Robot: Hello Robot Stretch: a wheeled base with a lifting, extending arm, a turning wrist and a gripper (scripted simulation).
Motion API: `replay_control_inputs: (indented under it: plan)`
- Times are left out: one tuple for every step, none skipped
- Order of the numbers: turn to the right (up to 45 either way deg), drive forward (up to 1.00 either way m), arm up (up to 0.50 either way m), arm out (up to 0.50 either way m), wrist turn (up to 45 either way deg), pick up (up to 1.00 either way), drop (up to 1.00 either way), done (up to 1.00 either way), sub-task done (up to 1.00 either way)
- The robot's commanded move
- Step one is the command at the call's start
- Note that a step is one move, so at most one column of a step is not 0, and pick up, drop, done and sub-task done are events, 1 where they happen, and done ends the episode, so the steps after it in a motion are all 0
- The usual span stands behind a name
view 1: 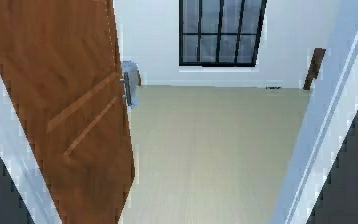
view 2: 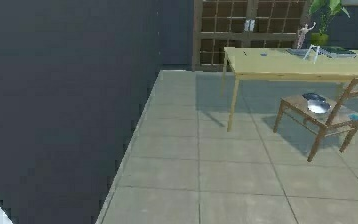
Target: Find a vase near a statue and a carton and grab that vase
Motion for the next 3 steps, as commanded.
replay_control_inputs:
  plan:
    - [0.0,1.00,0.00,0.00,0.0,0.00,0.00,0.00,0.00]
    - [0.0,0.65,0.00,0.00,0.0,0.00,0.00,0.00,0.00]
    - [-45.0,0.00,0.00,0.00,0.0,0.00,0.00,0.00,0.00]
